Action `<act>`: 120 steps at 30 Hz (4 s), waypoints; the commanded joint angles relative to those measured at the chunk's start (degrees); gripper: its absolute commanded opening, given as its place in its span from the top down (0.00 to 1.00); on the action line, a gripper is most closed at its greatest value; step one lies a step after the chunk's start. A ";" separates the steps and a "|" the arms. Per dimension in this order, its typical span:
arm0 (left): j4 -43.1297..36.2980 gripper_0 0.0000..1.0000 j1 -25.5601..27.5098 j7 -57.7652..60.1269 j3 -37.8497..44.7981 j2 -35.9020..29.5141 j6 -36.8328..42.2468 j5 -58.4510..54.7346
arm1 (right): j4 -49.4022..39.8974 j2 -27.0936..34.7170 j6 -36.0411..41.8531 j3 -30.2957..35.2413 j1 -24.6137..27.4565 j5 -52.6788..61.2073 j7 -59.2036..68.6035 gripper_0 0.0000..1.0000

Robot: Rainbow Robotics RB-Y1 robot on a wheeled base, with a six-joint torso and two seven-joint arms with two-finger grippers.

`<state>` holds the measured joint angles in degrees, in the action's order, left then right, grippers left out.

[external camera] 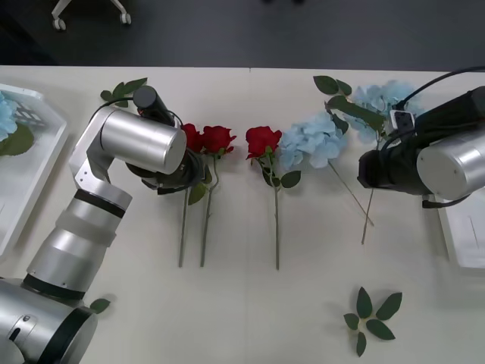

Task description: Put the red flowers into the right box and the blue flowers into the left box

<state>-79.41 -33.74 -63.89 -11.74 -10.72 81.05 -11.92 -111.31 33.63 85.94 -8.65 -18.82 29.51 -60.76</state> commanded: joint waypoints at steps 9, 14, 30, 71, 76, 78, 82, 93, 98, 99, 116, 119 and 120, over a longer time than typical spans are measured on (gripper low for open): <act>1.89 0.90 -0.89 -0.63 -3.37 -0.35 -3.35 0.50 | -16.05 1.53 12.67 11.64 -0.70 10.39 -1.29 1.00; 1.89 1.00 -0.89 -0.63 -3.37 -0.35 -3.26 0.41 | -20.27 1.53 15.13 16.56 0.89 15.14 -1.90 1.00; -15.69 1.00 2.45 -0.89 -2.85 -5.63 0.34 -6.01 | -20.71 1.53 15.13 16.65 3.43 13.47 -3.49 1.00; -38.28 1.00 18.36 -66.63 23.52 -1.58 0.78 -74.56 | -2.69 0.65 5.46 1.36 5.28 -12.11 -1.99 0.60; -38.02 1.00 20.56 -79.64 27.04 3.87 4.65 -79.40 | -2.69 0.73 4.85 1.36 5.28 -11.84 -2.34 0.28; -37.49 1.00 20.56 -82.80 28.71 5.27 7.28 -81.24 | -2.69 0.73 4.76 1.27 5.28 -11.84 -2.34 0.28; -36.78 1.00 20.56 -87.55 30.82 6.85 11.06 -85.02 | -2.69 0.65 4.49 1.36 5.28 -11.84 -2.34 0.28; -36.78 1.00 18.45 -88.43 29.32 9.67 11.33 -85.55 | -8.75 3.20 4.58 2.85 4.93 -2.44 -2.87 0.28; -36.78 1.00 17.66 -88.87 29.41 11.51 12.03 -84.14 | -15.35 7.15 3.00 2.85 5.02 6.00 -3.66 0.28; -36.78 1.00 17.40 -88.96 29.32 11.60 12.12 -83.70 | -16.58 8.03 2.39 2.85 5.10 7.67 -3.92 0.28; -36.61 1.00 16.61 -88.52 28.88 11.72 12.12 -83.18 | -33.45 25.87 -31.72 1.80 18.20 18.48 -9.55 0.28; -36.61 1.00 16.61 -88.52 28.88 11.72 12.12 -83.18 | -35.12 28.16 -36.99 -0.93 19.52 15.75 -10.25 0.28; -36.61 1.00 16.61 -88.52 28.88 11.72 12.12 -83.18 | -35.12 28.51 -38.57 -1.72 19.69 15.23 -10.25 0.28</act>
<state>-115.53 -16.13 -149.72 17.02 1.02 93.14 -95.23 -144.05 59.97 50.31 -7.66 1.03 46.20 -67.34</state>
